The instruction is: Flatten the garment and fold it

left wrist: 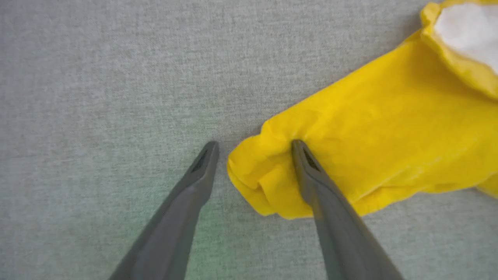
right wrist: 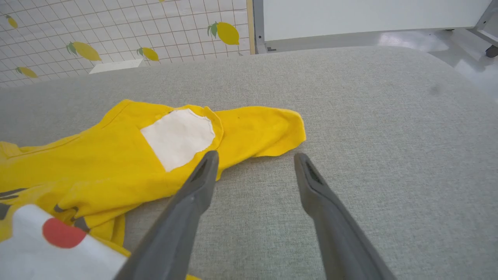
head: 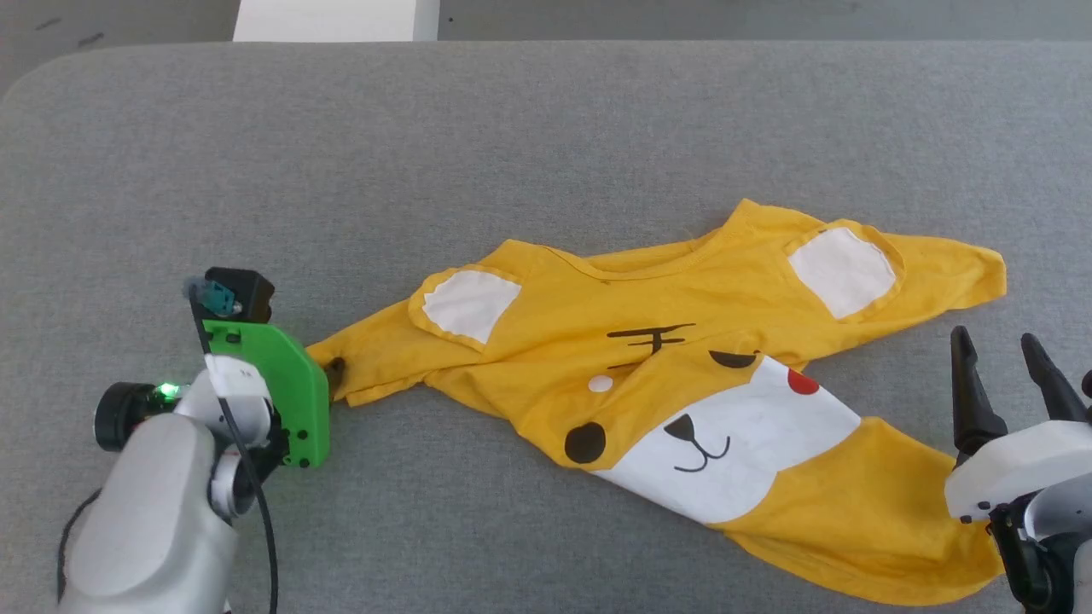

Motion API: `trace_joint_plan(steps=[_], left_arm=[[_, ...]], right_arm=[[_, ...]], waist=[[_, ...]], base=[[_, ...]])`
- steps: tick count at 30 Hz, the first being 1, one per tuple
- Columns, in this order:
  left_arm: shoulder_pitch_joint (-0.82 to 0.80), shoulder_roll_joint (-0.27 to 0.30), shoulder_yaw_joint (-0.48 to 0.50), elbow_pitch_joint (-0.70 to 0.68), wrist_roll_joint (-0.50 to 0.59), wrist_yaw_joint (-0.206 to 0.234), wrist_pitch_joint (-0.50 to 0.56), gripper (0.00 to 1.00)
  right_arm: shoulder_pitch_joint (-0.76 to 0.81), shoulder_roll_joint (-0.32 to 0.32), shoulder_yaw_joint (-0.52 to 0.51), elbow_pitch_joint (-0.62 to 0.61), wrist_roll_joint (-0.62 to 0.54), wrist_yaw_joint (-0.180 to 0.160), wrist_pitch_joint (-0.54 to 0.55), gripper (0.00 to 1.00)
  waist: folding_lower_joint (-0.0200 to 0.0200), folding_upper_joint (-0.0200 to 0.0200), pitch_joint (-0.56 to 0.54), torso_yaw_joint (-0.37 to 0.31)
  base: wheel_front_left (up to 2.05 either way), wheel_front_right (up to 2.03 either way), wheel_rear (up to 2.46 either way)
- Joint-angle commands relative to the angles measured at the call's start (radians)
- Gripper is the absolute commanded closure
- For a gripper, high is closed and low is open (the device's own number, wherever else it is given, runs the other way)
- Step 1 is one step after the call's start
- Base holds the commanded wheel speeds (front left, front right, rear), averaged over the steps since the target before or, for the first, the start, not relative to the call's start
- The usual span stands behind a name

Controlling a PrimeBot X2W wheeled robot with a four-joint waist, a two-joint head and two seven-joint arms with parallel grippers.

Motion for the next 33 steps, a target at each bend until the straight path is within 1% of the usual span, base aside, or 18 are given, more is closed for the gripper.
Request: trace_joint_plan(steps=[1,3,5,11,13,15,16,18,25,30,31,32,33], left_arm=[[0.057,-0.013,-0.031,0.031,-0.024,-0.014,0.074,1.0],[0.067,-0.002,-0.028,0.004,-0.04,-0.017,0.105,1.0],[0.071,0.011,-0.014,-0.031,-0.034,-0.003,0.084,1.0],[0.074,0.037,0.047,-0.097,0.009,0.067,-0.06,1.0],[0.076,0.04,0.06,-0.102,0.011,0.076,-0.093,1.0],[0.076,0.04,0.06,-0.102,0.008,0.071,-0.109,1.0],[0.072,0.033,0.05,-0.101,0.001,0.059,-0.114,1.0],[0.063,0.027,0.044,-0.095,-0.006,0.052,-0.116,1.0],[0.031,0.015,0.025,-0.086,-0.014,0.039,-0.114,1.0],[0.016,0.013,0.011,-0.077,-0.021,0.024,-0.11,1.0],[0.015,0.012,0.009,-0.076,-0.023,0.023,-0.108,1.0],[0.014,0.012,0.006,-0.076,-0.024,0.021,-0.105,1.0],[0.014,0.012,0.003,-0.077,-0.026,0.019,-0.1,1.0]], right_arm=[[-0.007,0.0,0.003,-0.006,0.008,-0.001,-0.002,0.0],[-0.015,0.0,0.004,-0.007,0.006,-0.001,0.003,0.0],[-0.029,0.0,0.003,-0.009,-0.007,-0.001,0.007,0.0],[-0.083,0.0,-0.021,-0.002,-0.046,-0.001,0.029,0.0],[-0.118,0.0,-0.038,0.016,-0.065,-0.001,0.047,0.0],[-0.16,0.0,-0.065,0.043,-0.095,-0.001,0.066,0.0],[-0.246,0.0,-0.104,0.109,-0.132,-0.001,0.108,0.0],[-0.302,-0.001,-0.136,0.164,-0.164,-0.001,0.149,0.0],[-0.462,-0.007,-0.228,0.359,-0.222,-0.001,0.343,0.0],[-0.518,-0.021,-0.23,0.439,-0.263,-0.001,0.5,0.0],[-0.521,-0.022,-0.225,0.451,-0.269,-0.001,0.541,0.22],[-0.522,-0.023,-0.217,0.461,-0.274,-0.001,0.597,0.58],[-0.521,-0.025,-0.204,0.464,-0.276,-0.001,0.64,0.69]], waist=[[0.0,-0.0001,0.006,-0.005],[0.0,-0.0001,0.008,-0.005],[0.0,-0.0001,0.011,-0.002],[0.0,-0.0001,0.015,0.025],[0.0,-0.0001,0.018,0.035],[0.0,-0.0001,0.022,0.046],[0.0,-0.0001,0.034,0.059],[0.0,-0.0001,0.044,0.069],[0.0,-0.0001,0.071,0.093],[0.0,-0.0001,0.084,0.103],[0.0,-0.0001,0.085,0.104],[0.0,-0.0001,0.085,0.105],[0.0,-0.0001,0.086,0.105]], base=[[0.0,0.0,0.0],[0.0,0.0,0.0],[0.0,0.0,0.0],[0.0,0.0,0.0],[0.0,0.0,0.0],[0.0,0.0,0.0],[0.0,0.0,0.0],[0.0,0.0,0.0],[0.0,0.0,0.0],[0.0,0.0,0.0],[0.0,0.0,0.0],[0.0,0.0,0.0],[0.0,0.0,0.0]])
